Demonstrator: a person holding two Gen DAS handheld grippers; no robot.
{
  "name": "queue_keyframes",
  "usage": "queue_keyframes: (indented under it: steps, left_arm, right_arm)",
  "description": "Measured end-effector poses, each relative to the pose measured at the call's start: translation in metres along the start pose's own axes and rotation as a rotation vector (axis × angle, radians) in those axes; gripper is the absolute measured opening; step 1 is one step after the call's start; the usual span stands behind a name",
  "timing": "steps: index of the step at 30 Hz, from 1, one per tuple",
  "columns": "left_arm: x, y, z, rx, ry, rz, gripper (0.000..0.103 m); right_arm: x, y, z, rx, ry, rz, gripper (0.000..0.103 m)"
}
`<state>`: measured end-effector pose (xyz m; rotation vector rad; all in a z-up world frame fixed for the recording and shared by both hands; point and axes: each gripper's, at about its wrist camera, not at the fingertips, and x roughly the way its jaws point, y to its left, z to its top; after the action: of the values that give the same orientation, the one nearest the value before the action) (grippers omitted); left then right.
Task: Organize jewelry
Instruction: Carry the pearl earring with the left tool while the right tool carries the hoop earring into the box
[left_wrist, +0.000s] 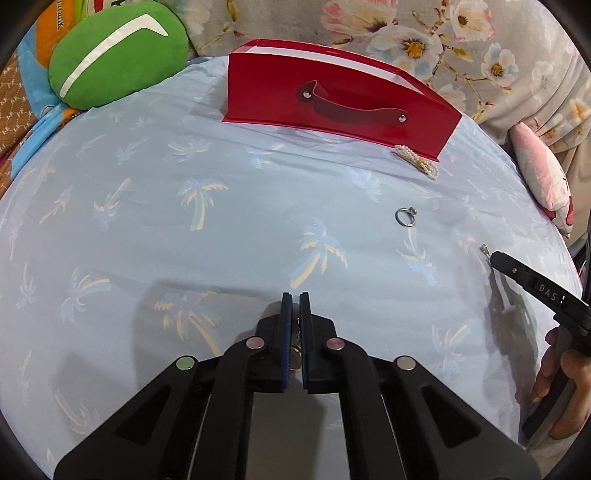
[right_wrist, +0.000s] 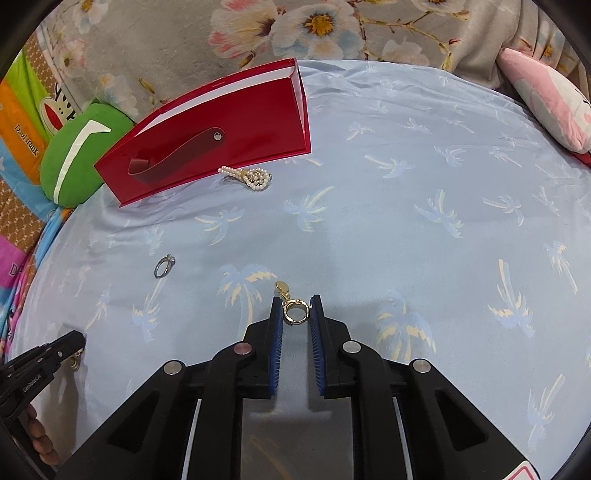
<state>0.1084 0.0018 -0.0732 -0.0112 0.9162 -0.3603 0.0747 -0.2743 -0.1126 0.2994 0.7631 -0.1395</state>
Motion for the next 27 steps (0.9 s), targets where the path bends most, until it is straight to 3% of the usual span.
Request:
queue_keyframes:
  steps: [16,27]
  left_arm:
    - [-0.037,-0.011,0.019,0.011,-0.079,-0.038,0.003]
    - [-0.077,-0.008,0.07,0.03,-0.216,-0.019,0.003]
  right_arm:
    - [-0.049,0.016,0.023,-0.027,-0.111,0.068,0.013]
    - [-0.086,0.046,0.076,-0.106,-0.237,0.131,0.013]
